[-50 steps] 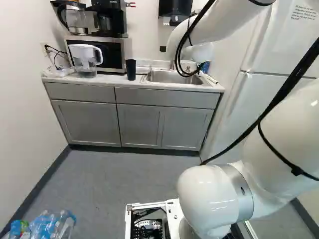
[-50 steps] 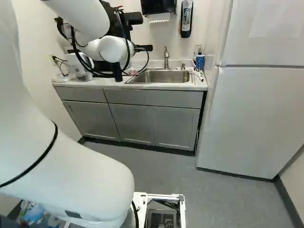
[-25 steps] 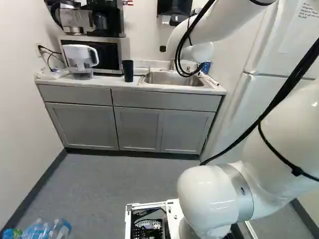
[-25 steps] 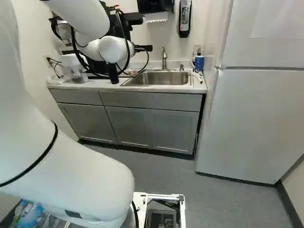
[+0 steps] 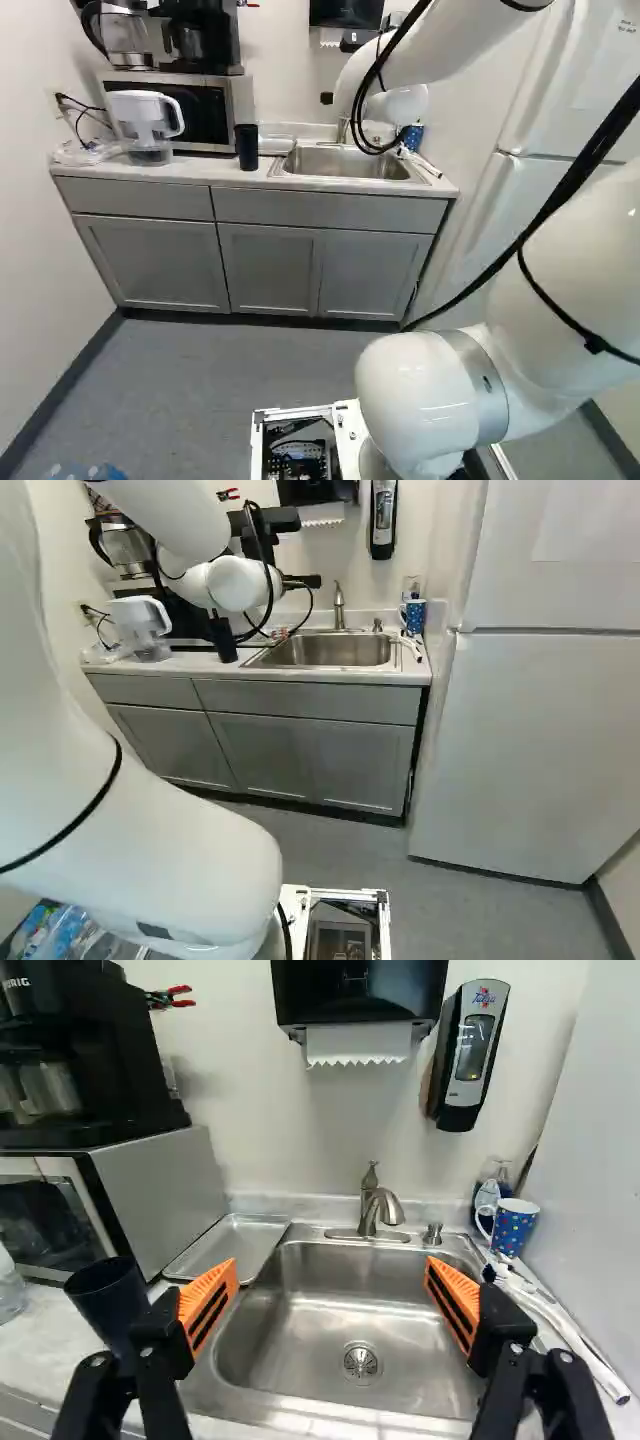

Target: Rinse the cup and place it in the tray

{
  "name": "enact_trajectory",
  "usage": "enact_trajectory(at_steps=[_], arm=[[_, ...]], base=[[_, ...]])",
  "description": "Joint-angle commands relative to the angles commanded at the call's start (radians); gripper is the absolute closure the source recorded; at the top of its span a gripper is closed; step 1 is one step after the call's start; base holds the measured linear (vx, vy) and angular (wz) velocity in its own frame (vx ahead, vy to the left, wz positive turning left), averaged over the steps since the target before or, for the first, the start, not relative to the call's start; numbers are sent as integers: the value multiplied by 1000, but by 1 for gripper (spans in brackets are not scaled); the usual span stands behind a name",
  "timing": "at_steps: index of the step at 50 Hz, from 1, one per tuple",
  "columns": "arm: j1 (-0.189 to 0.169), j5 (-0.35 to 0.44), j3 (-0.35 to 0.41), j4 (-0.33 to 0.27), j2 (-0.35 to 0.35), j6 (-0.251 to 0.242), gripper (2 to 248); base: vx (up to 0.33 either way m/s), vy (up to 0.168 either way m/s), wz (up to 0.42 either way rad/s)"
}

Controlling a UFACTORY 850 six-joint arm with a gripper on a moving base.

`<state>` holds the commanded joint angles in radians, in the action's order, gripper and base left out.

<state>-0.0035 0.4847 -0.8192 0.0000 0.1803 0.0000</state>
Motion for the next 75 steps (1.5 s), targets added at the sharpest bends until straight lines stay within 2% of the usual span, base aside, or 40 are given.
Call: enact_trajectory(at_steps=[45,75], arm=[[0,0,0,0,0,0,3],[0,0,0,0,0,0,3]], base=[[128,-42,2],[105,-23,144]])
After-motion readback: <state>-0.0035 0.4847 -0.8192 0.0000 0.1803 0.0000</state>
